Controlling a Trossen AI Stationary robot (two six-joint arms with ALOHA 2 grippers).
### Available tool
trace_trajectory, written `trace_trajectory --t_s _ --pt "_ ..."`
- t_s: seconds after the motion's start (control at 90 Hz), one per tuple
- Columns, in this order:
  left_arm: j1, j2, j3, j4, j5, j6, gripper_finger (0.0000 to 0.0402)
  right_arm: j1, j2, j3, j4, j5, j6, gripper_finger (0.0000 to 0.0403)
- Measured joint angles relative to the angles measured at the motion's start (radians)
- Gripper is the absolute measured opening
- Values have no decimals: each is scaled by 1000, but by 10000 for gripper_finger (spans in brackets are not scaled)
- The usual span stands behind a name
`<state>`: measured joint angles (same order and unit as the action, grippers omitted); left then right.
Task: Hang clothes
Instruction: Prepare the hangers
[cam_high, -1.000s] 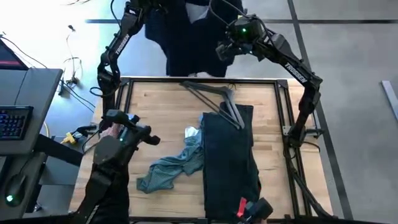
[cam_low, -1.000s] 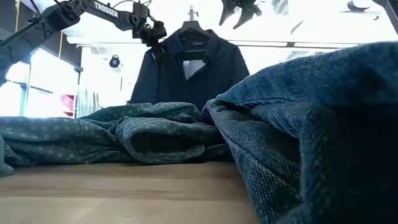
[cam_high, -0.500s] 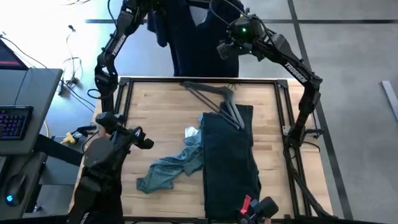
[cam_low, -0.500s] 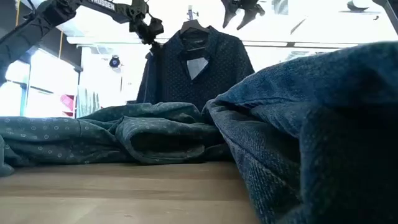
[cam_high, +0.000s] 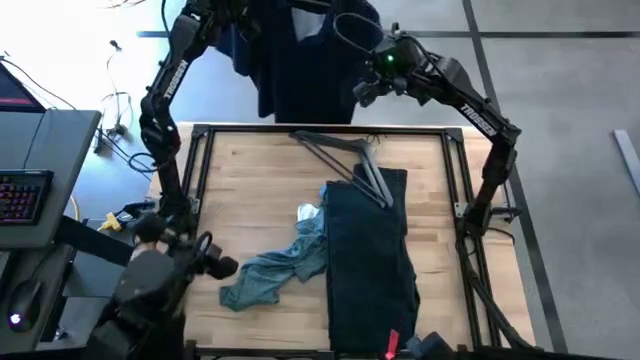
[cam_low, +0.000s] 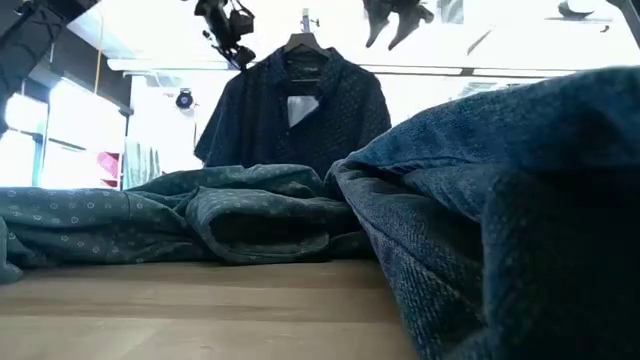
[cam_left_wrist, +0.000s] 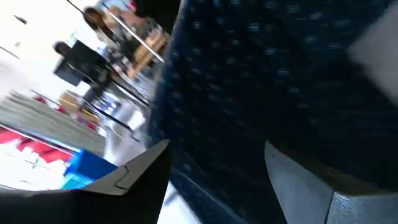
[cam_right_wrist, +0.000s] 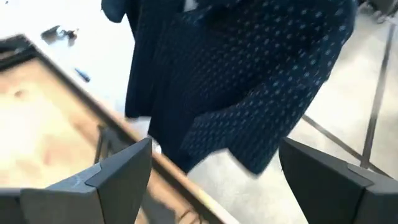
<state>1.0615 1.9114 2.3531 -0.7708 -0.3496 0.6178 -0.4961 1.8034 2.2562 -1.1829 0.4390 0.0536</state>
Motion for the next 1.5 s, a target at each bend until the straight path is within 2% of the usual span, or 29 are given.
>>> trace_trajectory --t_s 0.189,0.311,0.433,0.578,0.744,0.822,0.889,0.978,1.111,1.333,1.5 --pt "-24 -52 0 -148 41 -105 234 26 0 -6 -176 -101 143 325" --pt "-40 -81 0 -233 115 -190 233 46 -2 -44 -278 -118 221 325" --pt "-70 -109 0 -331 182 -260 221 90 -61 -188 -290 -132 287 325" --pt "-128 -145 0 -461 250 -335 194 152 -226 -542 -123 -179 351 325" --pt "-242 -170 0 -583 261 -420 159 87 -391 -947 195 -445 358 325" --pt "-297 -172 0 -627 261 -462 145 34 -405 -1073 335 -586 368 325" --pt "-343 -172 -9 -663 259 -497 135 -1 -397 -1141 423 -626 397 325" --pt "-404 -173 -50 -699 259 -543 126 -39 -368 -1204 498 -588 433 325" --pt "-484 -172 -157 -729 258 -592 120 -68 -299 -1238 561 -592 443 325" --pt "-568 -171 -401 -556 259 -600 119 -81 -171 -1229 572 -502 400 307" --pt "-612 -170 -501 -490 259 -633 119 -89 -80 -1229 635 -555 366 288"
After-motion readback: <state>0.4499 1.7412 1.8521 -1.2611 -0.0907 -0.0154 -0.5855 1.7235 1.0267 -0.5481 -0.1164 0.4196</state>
